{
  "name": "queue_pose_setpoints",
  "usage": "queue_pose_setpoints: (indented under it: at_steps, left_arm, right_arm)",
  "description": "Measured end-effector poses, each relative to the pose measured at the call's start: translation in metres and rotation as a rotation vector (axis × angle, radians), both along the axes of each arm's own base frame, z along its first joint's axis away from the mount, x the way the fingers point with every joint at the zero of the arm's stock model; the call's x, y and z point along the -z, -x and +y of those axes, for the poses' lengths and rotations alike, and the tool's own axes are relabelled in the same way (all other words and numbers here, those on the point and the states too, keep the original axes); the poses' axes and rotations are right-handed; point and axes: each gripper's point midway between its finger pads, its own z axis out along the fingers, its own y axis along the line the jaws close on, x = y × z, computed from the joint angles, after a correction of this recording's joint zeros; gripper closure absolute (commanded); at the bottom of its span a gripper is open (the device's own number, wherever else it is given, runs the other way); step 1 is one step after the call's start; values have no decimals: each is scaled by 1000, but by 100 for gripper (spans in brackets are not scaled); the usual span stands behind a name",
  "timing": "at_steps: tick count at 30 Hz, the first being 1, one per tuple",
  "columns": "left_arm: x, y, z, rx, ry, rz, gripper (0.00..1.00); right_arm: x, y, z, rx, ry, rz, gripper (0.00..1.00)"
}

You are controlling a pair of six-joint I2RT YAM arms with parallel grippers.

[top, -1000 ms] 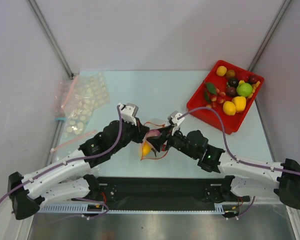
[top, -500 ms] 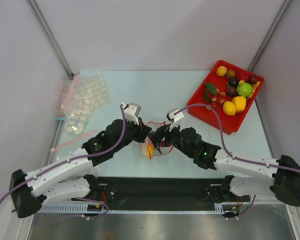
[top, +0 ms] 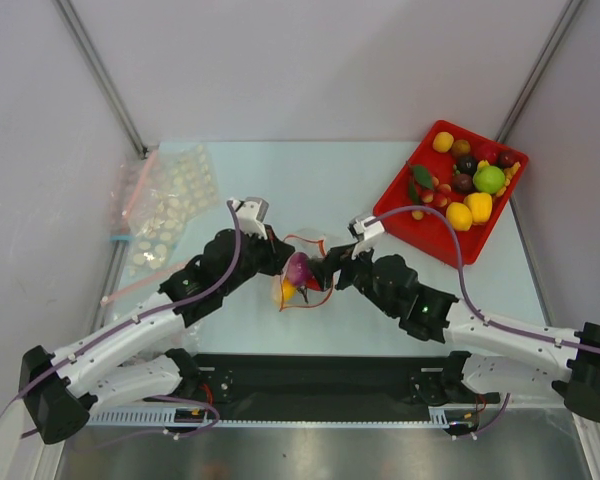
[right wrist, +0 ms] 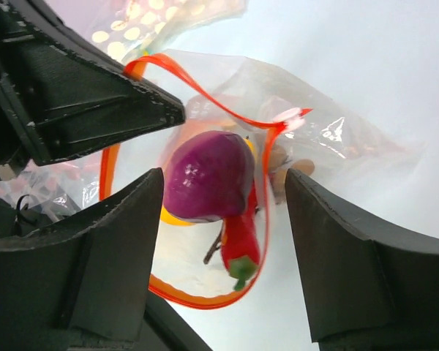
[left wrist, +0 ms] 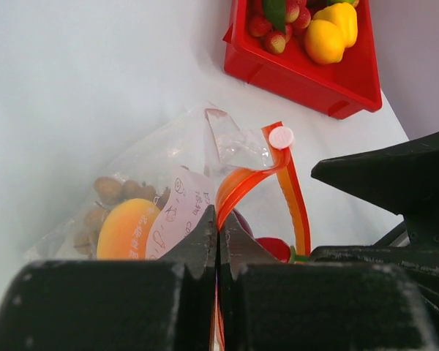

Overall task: Place the food in the zip-top bag and seal the zipper
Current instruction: Adjust the zipper food storage bag at the center of the board.

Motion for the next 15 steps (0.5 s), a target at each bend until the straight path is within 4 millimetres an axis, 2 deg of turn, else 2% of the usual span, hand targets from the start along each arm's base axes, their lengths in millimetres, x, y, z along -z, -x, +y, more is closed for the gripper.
queue_pose_setpoints:
  at_steps: [5, 8, 11, 12, 14, 15]
  left_arm:
    - [-1, -1, 9, -25, 11, -1, 100]
    - [-5, 0, 16, -47, 23, -10, 100]
    - [-9, 0, 22, -67, 29, -23, 100]
    - [-11, 0, 24, -73, 31, -27, 99]
    - [-13, -1, 27, -88, 33, -35, 100]
    - [-14, -1, 29, -93, 32, -36, 100]
  right_arm:
    - [6, -6, 3, 30, 38, 41, 32]
    - [18, -10, 11, 33, 76, 76, 37]
    - [33, -11, 14, 38, 111, 117, 49]
    - [38, -11, 15, 40, 123, 132, 59]
    - [46, -10, 14, 43, 141, 157, 70]
    - [49, -9, 13, 45, 147, 167, 83]
